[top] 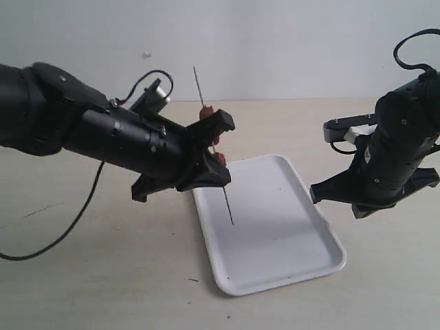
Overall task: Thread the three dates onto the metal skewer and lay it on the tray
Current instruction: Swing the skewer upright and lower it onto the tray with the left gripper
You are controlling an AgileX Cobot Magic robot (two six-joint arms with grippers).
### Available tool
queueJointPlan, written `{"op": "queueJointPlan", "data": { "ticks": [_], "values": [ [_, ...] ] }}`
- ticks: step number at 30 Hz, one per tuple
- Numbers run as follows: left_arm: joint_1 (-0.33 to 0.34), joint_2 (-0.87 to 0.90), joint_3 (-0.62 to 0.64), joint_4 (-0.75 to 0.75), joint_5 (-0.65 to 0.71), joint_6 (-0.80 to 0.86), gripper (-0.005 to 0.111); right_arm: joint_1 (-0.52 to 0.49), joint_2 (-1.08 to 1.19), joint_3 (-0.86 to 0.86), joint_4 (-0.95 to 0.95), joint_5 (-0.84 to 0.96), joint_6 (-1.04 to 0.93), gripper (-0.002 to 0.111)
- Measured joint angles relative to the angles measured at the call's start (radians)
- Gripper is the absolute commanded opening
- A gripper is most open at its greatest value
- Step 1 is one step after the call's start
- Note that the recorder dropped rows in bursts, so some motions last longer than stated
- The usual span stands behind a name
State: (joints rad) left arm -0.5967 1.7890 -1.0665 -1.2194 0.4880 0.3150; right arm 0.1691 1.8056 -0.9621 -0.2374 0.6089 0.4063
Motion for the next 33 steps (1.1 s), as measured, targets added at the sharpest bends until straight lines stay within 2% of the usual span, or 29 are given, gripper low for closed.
{"op": "queueJointPlan", "data": {
  "ticks": [4,12,17,23,27,33],
  "values": [
    [-0.002,0.087,-0.002,-0.090,-0.011,-0.004,0.000,-0.001,-0.017,0.000,0.000,0.046,-0.005,0.000],
    [-0.010,0.161,-0.091,-0.158,-0.021,-0.009,0.000,-0.002,-0.049,0.000,0.000,0.073,-0.014,0.000],
    [-0.035,0.228,-0.154,-0.166,0.036,-0.024,0.000,-0.002,-0.049,0.000,0.000,0.079,-0.026,0.000],
    [-0.091,0.264,-0.169,-0.164,0.086,-0.042,0.000,-0.002,-0.049,0.000,-0.031,0.087,-0.034,0.000],
    [-0.119,0.264,-0.169,-0.122,0.106,-0.076,0.000,-0.002,-0.049,0.000,-0.041,0.093,-0.034,0.000],
    [-0.136,0.264,-0.167,0.054,0.106,-0.217,0.000,-0.002,-0.049,0.000,-0.041,0.104,-0.035,0.000]
  ]
}}
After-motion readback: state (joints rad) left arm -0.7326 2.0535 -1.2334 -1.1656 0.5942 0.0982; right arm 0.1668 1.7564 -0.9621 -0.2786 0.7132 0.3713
